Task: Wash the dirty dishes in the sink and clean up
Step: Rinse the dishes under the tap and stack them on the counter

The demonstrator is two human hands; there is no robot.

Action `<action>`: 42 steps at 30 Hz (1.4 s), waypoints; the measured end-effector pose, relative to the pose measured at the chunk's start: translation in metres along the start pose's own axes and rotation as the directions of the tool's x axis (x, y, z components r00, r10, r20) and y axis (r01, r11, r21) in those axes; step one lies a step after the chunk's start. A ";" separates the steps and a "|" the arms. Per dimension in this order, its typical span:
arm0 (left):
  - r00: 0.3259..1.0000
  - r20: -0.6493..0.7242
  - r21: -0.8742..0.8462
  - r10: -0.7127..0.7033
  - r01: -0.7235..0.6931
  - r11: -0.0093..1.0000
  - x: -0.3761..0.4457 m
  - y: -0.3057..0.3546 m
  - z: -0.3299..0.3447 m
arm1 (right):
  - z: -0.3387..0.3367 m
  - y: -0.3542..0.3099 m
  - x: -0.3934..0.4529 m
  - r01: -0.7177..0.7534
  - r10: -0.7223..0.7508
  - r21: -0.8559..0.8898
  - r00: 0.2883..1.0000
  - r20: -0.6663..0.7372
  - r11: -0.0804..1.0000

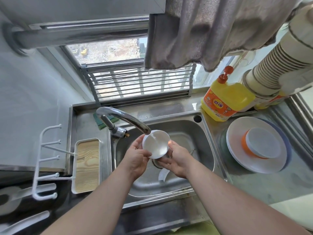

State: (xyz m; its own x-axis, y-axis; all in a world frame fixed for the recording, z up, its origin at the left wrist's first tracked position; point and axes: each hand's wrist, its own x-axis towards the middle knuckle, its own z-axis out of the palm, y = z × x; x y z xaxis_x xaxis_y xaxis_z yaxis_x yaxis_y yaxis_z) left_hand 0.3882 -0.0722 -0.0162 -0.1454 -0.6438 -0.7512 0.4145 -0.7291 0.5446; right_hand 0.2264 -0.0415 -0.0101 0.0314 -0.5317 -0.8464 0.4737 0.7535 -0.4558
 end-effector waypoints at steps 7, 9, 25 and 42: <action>0.991 -0.066 0.055 0.115 -0.112 0.992 0.001 0.007 0.001 | 0.001 0.002 0.004 0.009 -0.010 -0.130 1.000 -0.010 0.992; 0.991 -0.053 0.070 0.122 -0.118 0.990 0.000 0.007 -0.002 | 0.002 0.005 0.007 0.010 -0.010 -0.122 1.000 -0.007 0.992; 0.994 -0.108 0.229 -0.030 0.054 0.972 -0.008 0.007 -0.001 | -0.006 0.007 0.007 -0.040 0.048 -0.140 0.997 0.059 0.989; 0.976 -0.068 0.006 -0.208 0.209 0.978 0.001 -0.013 0.004 | -0.015 0.023 0.008 0.126 -0.130 0.091 0.991 0.042 0.988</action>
State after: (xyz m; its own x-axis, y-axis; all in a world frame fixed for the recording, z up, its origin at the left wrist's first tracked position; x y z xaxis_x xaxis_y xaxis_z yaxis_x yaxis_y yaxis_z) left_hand 0.3787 -0.0648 -0.0227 -0.1667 -0.4608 -0.8717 0.3696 -0.8488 0.3780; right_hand 0.2242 -0.0222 -0.0316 0.0060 -0.6408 -0.7677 0.5523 0.6421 -0.5316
